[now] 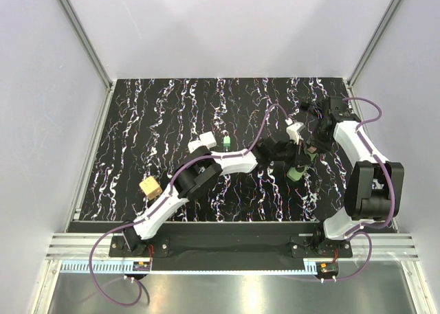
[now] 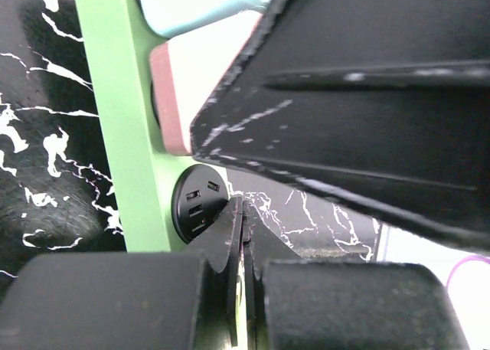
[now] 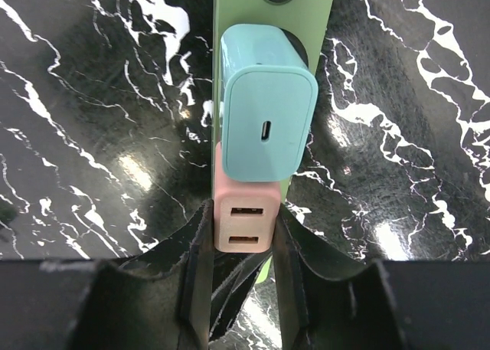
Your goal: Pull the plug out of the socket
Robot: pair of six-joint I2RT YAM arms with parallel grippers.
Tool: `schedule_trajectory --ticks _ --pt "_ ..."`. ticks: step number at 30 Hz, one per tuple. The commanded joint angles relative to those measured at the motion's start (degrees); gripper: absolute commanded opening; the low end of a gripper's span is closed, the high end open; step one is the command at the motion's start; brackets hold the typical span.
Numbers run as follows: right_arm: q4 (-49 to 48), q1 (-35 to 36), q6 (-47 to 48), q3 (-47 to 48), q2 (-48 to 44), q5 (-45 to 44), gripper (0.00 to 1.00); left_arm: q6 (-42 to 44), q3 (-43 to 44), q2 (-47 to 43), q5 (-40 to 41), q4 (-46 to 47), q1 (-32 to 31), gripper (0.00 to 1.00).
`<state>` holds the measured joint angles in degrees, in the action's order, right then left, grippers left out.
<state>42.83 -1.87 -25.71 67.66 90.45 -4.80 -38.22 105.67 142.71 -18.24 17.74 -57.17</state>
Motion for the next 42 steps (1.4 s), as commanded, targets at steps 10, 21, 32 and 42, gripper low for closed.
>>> schedule_trajectory --ticks 10,21,32,42 --pt "-0.20 0.29 2.16 -0.77 -1.42 -1.09 0.00 2.88 -5.82 1.70 -2.67 -0.52 2.59 0.09" --pt "-1.52 0.29 3.30 -1.83 -1.24 -1.09 0.00 9.13 -17.94 -11.58 -7.86 9.07 4.43 0.74" --pt "-1.87 0.29 3.83 -2.71 -4.67 0.67 0.00 3.86 -12.25 -5.00 -15.59 9.41 6.10 0.76" --pt "-1.70 0.29 3.48 -2.36 -6.87 1.46 0.00 -1.59 -4.07 2.83 -18.76 10.21 5.22 0.76"
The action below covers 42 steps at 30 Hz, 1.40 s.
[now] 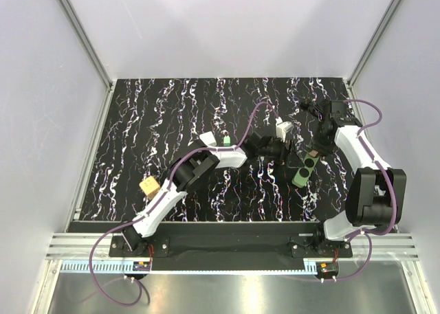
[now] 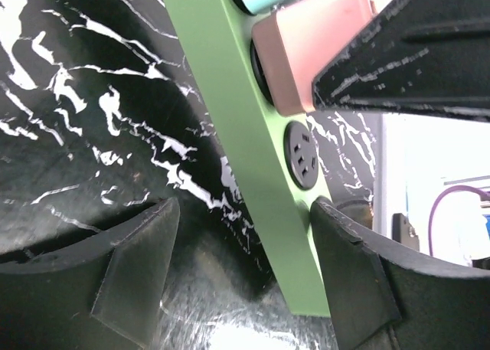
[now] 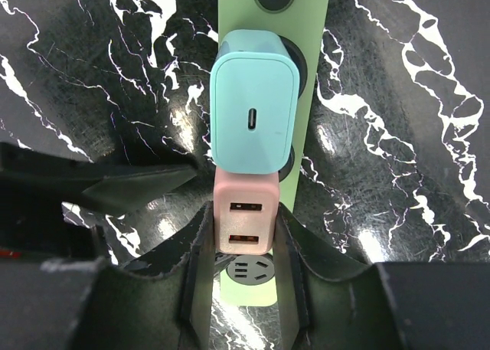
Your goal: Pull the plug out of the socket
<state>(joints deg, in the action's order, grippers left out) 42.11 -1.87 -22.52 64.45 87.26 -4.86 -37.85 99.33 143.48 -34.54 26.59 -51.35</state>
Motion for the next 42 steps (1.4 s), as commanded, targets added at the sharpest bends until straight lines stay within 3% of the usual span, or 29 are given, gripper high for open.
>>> schedule_trajectory --ticks 1,9,15,18,19,23,33,42 --pt "-0.89 0.29 0.29 0.77 -3.68 1.78 0.00 -2.84 2.45 2.50 -2.81 2.40 -0.68 0.75" --pt "-1.68 0.29 0.11 -0.20 -2.54 2.66 0.00 -4.95 3.68 3.73 -4.48 4.61 -0.94 0.66" --pt "-2.03 0.29 -0.06 -0.55 -2.80 2.93 0.00 -4.96 6.14 5.14 -4.31 2.33 -1.29 0.47" --pt "-2.03 0.29 -0.15 -0.72 -3.06 3.10 0.00 -5.83 6.84 5.84 -4.21 2.06 -1.21 0.34" --pt "-2.03 0.29 -0.15 -0.99 -3.15 3.28 0.00 -6.62 7.10 6.28 -4.04 1.45 -1.21 0.24" --pt "-2.38 0.29 -0.33 -2.04 -3.68 3.46 0.00 -8.82 8.95 7.51 -1.94 -2.93 -1.21 0.00" --pt "-1.07 0.29 -0.59 -1.79 -6.75 -0.40 0.00 -3.92 10.43 6.98 11.41 -19.78 -1.90 0.00" --pt "2.10 0.29 -1.21 1.12 -10.44 -0.85 0.00 -5.13 13.17 8.83 12.48 -23.07 -1.65 0.00"
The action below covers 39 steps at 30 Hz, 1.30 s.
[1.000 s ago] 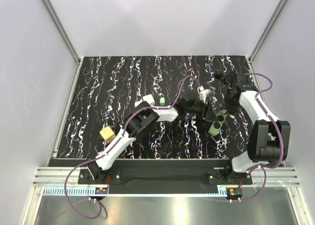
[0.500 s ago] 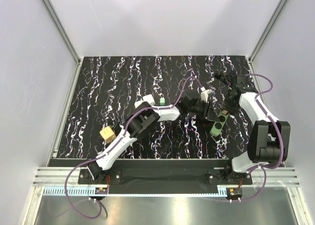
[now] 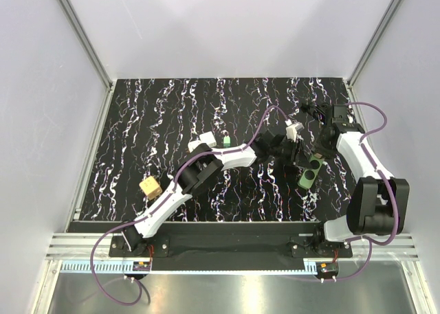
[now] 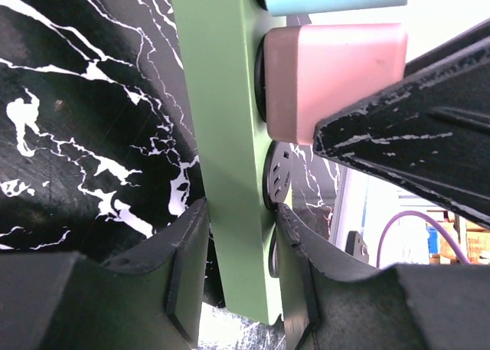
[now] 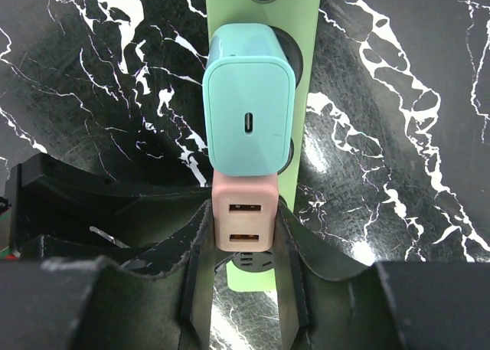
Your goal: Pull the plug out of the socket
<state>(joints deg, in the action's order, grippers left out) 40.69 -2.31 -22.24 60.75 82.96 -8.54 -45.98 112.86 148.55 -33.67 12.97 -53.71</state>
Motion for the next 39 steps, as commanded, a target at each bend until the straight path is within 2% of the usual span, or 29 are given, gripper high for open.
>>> schedule_trajectory --ticks 1,5,11,16,17,19,21,24,35,39 --pt "3.70 0.72 -1.67 4.90 -6.40 2.91 0.00 2.91 -0.45 3.85 11.61 -9.46 0.72 0.00" --pt "3.35 0.72 -1.32 3.94 -5.45 2.73 0.00 2.73 -3.07 3.06 9.94 -4.63 0.89 0.00" --pt "3.08 0.72 -1.40 0.34 -6.40 2.83 0.00 2.13 -4.66 2.18 9.94 -3.57 1.24 0.00" --pt "2.29 0.72 -1.05 -1.60 -6.85 3.09 0.00 0.72 -6.15 2.71 5.03 3.45 1.68 0.00" --pt "2.20 0.72 -1.05 -1.69 -6.76 3.35 0.00 0.45 -7.03 1.75 4.32 5.29 1.77 0.08" --pt "1.77 0.72 -1.23 -1.69 -6.41 3.79 0.00 1.15 -9.49 0.26 3.44 7.85 1.86 0.32" --pt "1.59 0.72 -1.31 -1.60 -6.14 4.31 0.00 2.99 -11.25 -1.68 2.65 9.43 1.86 0.51" --pt "0.98 0.72 -1.66 -1.95 -5.53 5.02 0.00 3.61 -12.57 -3.18 1.60 12.59 1.86 0.62" --pt "-1.49 0.72 -3.60 -2.04 -3.77 7.57 0.00 3.17 -8.80 -0.46 -1.57 11.37 1.42 0.66" --pt "-1.58 0.72 -3.69 -1.78 -3.68 7.92 0.00 0.19 -8.27 0.68 -4.73 16.46 1.33 0.66"
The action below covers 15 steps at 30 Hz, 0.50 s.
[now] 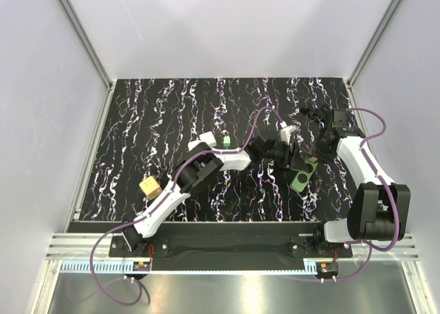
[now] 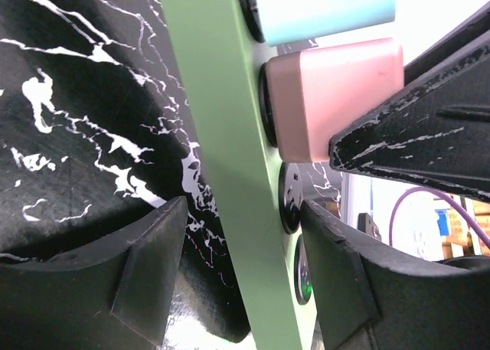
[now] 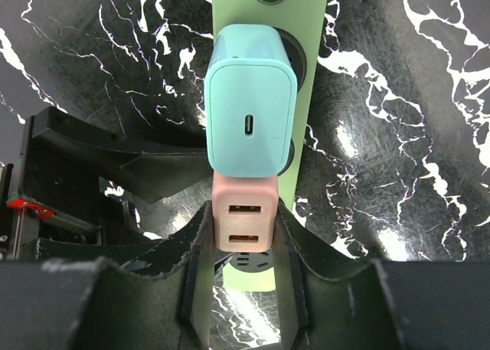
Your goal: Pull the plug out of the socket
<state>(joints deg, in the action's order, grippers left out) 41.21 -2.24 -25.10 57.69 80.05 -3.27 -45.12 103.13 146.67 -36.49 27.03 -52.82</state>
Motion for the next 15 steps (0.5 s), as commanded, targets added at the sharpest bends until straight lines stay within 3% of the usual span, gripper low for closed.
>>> schedule_trajectory --ticks 1,8,9,10,15 --pt "-2.10 0.66 -0.83 1.20 -0.77 2.74 0.00 -0.93 1.72 2.83 -2.00 2.50 0.43 0.64" --pt "-3.68 0.66 -1.35 -0.65 -1.56 3.18 0.00 -3.83 3.83 4.76 -2.63 2.95 0.43 0.28" --pt "-3.59 0.66 -1.18 -0.65 -1.65 3.09 0.00 -3.74 4.09 4.85 -1.84 1.47 0.43 0.11" --pt "-3.51 0.66 -1.09 -0.74 -2.09 3.09 0.00 -3.31 4.53 5.03 -1.05 -0.38 0.52 0.01" --pt "-2.54 0.66 -1.00 -0.91 -4.90 1.34 0.00 -5.50 4.97 5.91 4.75 -7.76 1.14 0.00"
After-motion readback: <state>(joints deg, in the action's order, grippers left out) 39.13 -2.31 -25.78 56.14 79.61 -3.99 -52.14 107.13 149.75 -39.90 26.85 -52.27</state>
